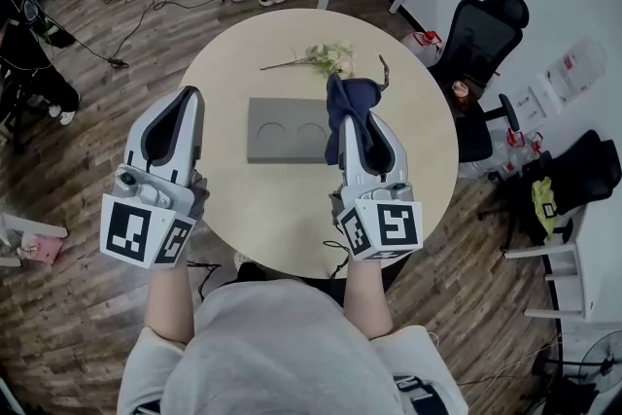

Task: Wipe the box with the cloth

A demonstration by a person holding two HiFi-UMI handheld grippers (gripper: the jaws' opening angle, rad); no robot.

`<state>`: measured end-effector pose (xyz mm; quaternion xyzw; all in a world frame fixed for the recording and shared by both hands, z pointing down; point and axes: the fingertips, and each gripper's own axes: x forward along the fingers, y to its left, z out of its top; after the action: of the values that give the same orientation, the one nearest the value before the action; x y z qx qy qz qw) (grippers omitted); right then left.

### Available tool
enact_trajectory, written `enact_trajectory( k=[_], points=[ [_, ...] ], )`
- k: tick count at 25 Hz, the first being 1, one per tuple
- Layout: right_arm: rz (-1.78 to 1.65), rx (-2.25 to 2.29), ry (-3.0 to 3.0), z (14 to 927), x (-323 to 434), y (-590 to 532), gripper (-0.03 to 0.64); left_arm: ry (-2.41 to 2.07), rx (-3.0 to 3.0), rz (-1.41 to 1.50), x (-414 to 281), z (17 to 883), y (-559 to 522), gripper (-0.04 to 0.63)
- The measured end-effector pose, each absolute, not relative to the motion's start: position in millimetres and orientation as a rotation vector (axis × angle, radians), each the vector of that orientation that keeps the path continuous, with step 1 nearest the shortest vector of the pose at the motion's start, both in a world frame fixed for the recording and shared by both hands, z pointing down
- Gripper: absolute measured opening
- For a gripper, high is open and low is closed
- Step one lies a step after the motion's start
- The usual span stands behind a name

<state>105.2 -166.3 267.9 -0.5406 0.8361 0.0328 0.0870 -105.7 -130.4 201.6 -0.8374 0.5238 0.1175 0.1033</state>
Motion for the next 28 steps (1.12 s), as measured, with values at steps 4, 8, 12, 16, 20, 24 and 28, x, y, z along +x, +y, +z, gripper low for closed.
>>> enact_trajectory(
  k=[4,8,12,16,20,24,28],
  points=[
    [0.083,-1.651,2.483,274,95,-188,0.091,1.532,-2.481,0.340,-119,205,-157,0.008],
    [0.043,-1.698,2.479,289,88,-208,0.091,1.522,-2.503,0.320,-129,215,-183,0.008],
    [-0.019,-1.745,2.492,309,80,-227,0.091,1.522,-2.547,0.297,-137,230,-207,0.008],
    [-0.122,-1.781,2.510,337,72,-243,0.091,1.526,-2.587,0.267,-144,247,-226,0.008],
    [-0.200,-1.814,2.546,363,61,-255,0.091,1.529,-2.620,0.248,-154,261,-240,0.008],
    [-0.242,-1.814,2.585,377,46,-266,0.091,1.533,-2.642,0.244,-161,271,-251,0.008],
    [-0.284,-1.807,2.621,386,32,-279,0.092,1.540,-2.659,0.242,-167,278,-259,0.008]
  ],
)
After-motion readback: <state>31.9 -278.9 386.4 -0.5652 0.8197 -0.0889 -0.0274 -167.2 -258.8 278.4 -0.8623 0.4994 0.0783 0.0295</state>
